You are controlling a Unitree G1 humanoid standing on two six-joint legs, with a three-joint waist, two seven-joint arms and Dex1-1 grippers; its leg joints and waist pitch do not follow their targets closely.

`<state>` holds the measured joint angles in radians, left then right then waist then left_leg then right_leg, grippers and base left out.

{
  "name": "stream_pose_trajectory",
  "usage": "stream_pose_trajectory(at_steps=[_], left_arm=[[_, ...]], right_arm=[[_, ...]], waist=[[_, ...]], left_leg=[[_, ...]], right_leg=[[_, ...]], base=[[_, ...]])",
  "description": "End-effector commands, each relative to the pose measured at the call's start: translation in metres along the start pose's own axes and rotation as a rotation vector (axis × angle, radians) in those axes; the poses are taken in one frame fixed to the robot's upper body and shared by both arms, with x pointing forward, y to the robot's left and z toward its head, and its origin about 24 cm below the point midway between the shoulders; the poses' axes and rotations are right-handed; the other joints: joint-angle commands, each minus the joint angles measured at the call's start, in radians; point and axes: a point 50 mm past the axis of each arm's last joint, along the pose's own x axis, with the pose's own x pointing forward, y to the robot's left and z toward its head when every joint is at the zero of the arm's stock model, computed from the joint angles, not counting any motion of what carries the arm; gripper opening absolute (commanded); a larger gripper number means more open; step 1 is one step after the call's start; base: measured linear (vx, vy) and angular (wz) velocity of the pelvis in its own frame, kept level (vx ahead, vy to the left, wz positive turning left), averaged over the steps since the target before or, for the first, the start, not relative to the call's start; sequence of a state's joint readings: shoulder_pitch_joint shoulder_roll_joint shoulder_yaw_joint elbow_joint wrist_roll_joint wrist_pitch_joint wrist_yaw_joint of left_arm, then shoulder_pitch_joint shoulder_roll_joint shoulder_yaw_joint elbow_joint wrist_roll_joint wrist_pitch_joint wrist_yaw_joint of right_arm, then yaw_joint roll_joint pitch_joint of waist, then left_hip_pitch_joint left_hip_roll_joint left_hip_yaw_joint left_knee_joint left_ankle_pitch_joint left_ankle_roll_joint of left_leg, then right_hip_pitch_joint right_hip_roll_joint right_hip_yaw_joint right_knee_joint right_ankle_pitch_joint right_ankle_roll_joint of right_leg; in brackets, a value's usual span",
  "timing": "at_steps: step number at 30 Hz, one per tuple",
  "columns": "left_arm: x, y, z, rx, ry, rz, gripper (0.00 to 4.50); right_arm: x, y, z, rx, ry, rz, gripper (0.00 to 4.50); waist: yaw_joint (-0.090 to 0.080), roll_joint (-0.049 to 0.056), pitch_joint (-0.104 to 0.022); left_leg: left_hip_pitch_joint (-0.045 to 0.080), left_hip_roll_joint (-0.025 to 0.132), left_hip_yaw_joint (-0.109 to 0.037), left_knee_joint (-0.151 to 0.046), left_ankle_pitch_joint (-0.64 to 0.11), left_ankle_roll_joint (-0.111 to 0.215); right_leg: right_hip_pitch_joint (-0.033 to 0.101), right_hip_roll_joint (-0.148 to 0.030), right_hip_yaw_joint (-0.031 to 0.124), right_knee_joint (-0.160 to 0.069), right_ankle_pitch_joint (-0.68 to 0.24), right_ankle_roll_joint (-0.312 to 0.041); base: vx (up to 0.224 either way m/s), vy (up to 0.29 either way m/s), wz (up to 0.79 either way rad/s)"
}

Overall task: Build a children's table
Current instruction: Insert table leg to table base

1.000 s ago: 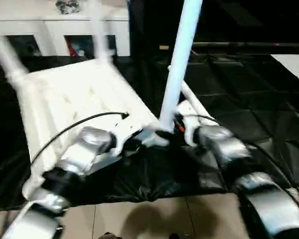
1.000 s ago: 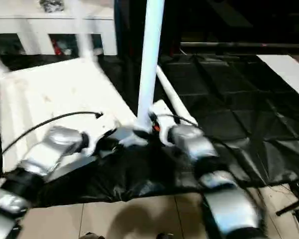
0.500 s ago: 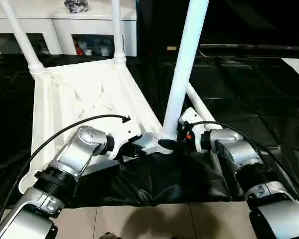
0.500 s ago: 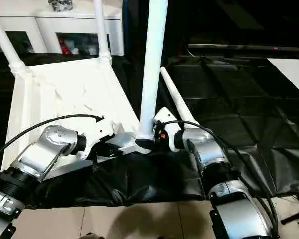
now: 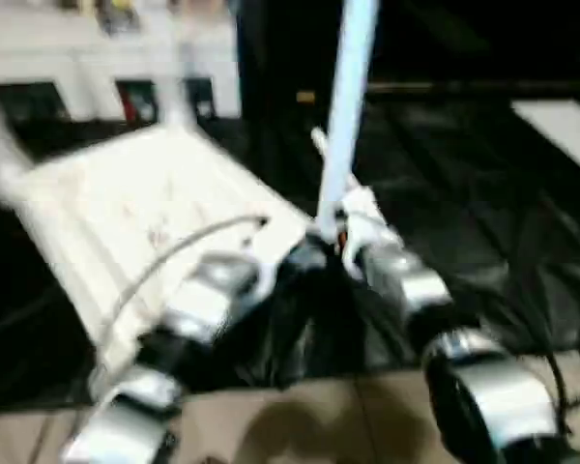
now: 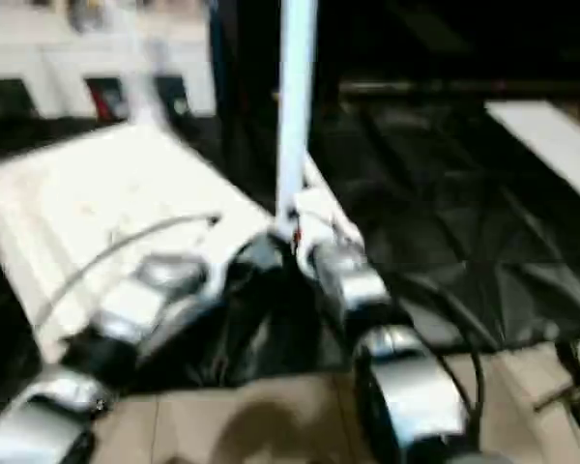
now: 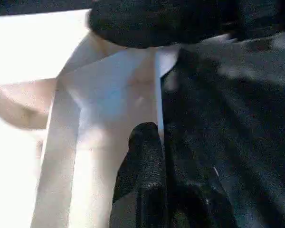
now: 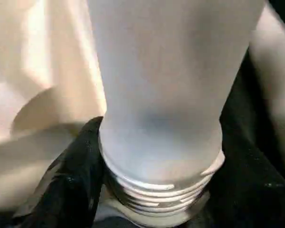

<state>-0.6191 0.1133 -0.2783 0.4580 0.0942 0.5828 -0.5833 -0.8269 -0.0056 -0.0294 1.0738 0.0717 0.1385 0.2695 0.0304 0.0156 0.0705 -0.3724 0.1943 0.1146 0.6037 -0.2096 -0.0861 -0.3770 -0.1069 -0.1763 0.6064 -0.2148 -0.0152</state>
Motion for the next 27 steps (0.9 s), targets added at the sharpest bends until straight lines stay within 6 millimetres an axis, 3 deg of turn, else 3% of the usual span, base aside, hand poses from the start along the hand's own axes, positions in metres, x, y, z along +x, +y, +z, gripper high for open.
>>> stream_pose_trajectory(at_steps=[1,3,4,7,10,15,20,22,24,27], left_arm=[[0.001,-0.002,0.024,0.047,-0.076,-0.001,0.00],[-0.002,0.003,0.024,0.052,-0.078,0.019,0.00],[-0.003,0.006,0.024,0.069,-0.082,0.021,0.00],[-0.004,0.008,0.022,0.102,-0.090,0.020,0.00],[-0.006,0.010,0.019,0.127,-0.081,0.019,0.00],[-0.012,0.020,0.008,0.160,-0.050,0.013,0.00],[-0.015,0.027,0.005,0.174,-0.038,0.017,0.00],[-0.016,0.029,0.006,0.177,-0.039,0.018,0.00],[-0.016,0.030,0.006,0.180,-0.040,0.016,0.00],[-0.015,0.030,0.007,0.185,-0.045,0.013,0.00]], right_arm=[[0.001,0.017,-0.041,0.052,0.161,0.038,2.77],[0.002,0.020,-0.041,0.037,0.159,0.049,2.77],[0.002,0.021,-0.041,0.033,0.159,0.051,2.77],[0.002,0.020,-0.040,0.026,0.151,0.043,2.77],[0.003,0.017,-0.033,0.030,0.107,0.039,2.77],[0.000,0.007,-0.003,0.061,-0.047,0.119,2.77],[-0.005,-0.005,0.011,0.058,-0.115,0.159,2.77],[-0.007,-0.010,0.013,0.044,-0.121,0.183,2.77],[-0.008,-0.011,0.012,0.031,-0.118,0.187,2.77],[-0.009,-0.013,0.010,0.009,-0.107,0.199,2.77]], waist=[[-0.007,0.010,-0.060],[-0.005,0.001,-0.053],[-0.006,-0.002,-0.051],[-0.007,0.008,-0.052],[-0.005,0.010,-0.055],[-0.004,0.005,-0.060],[0.003,0.010,-0.073],[0.006,0.010,-0.086],[0.010,0.011,-0.091],[0.013,0.010,-0.092]], left_leg=[[-0.001,0.037,-0.007,-0.085,-0.349,-0.017],[0.008,0.031,0.005,-0.082,-0.355,-0.003],[0.005,0.030,0.006,-0.084,-0.354,0.001],[0.005,0.034,0.002,-0.089,-0.376,-0.006],[0.010,0.036,0.006,-0.091,-0.363,-0.003],[0.006,0.039,0.016,-0.092,-0.326,0.012],[0.007,0.043,0.031,-0.085,-0.197,0.040],[0.000,0.045,0.037,-0.075,-0.076,0.068],[-0.001,0.042,0.043,-0.067,-0.011,0.099],[-0.002,0.042,0.046,-0.064,0.003,0.133]], right_leg=[[0.037,-0.064,0.066,-0.113,-0.442,-0.087],[0.029,-0.069,0.070,-0.118,-0.449,-0.120],[0.031,-0.069,0.070,-0.120,-0.483,-0.114],[0.032,-0.072,0.071,-0.122,-0.501,-0.097],[0.028,-0.071,0.078,-0.117,-0.443,-0.118],[0.032,-0.070,0.088,-0.108,-0.403,-0.144],[0.032,-0.063,0.099,-0.085,-0.227,-0.215],[0.040,-0.061,0.100,-0.059,-0.056,-0.252],[0.039,-0.055,0.100,-0.046,0.062,-0.283],[0.040,-0.055,0.100,-0.042,0.099,-0.304]], base=[[0.000,0.000,0.00],[0.000,0.000,0.00],[0.000,0.000,0.00],[0.000,0.000,0.00],[0.000,0.000,0.00],[0.000,0.000,0.00],[0.026,-0.006,0.01],[0.027,-0.006,0.00],[0.000,0.000,0.00],[0.000,0.000,0.00]])
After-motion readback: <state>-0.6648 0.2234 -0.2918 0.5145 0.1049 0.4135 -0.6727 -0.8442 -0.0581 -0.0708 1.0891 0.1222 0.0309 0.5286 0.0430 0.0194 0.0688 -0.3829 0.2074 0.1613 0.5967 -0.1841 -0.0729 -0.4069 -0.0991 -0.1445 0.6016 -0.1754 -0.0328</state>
